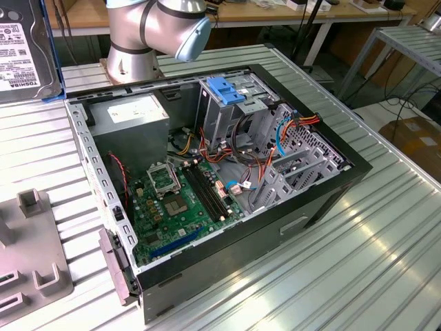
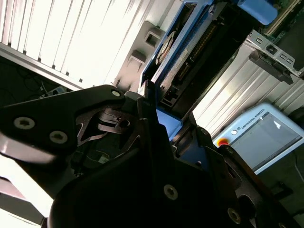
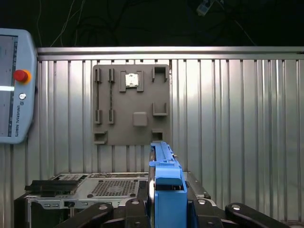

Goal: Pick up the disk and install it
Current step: 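Pick up the disk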

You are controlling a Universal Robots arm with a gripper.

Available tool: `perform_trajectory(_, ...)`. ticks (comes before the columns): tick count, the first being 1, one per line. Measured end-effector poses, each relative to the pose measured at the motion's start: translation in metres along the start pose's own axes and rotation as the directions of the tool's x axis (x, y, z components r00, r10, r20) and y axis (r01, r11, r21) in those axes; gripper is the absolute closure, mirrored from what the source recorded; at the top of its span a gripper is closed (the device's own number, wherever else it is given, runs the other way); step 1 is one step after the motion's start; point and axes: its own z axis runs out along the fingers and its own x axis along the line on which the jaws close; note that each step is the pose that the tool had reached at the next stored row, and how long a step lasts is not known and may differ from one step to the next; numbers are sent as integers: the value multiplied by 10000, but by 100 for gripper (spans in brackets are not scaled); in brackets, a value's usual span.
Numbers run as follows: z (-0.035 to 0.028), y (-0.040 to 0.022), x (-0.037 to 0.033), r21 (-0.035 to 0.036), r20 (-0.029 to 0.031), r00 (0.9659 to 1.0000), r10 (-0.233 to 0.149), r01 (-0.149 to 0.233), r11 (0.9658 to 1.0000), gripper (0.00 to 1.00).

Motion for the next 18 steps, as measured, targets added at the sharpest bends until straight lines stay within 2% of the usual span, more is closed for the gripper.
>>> perform_trajectory(12,10,-163,13,0,-16,10000,0,0,10000,63)
perform_trajectory(14,13,-221,14,0,-27,10000,0,0,10000,63)
perform_trajectory(18,15,-296,14,0,-47,10000,1,-1,10000,63)
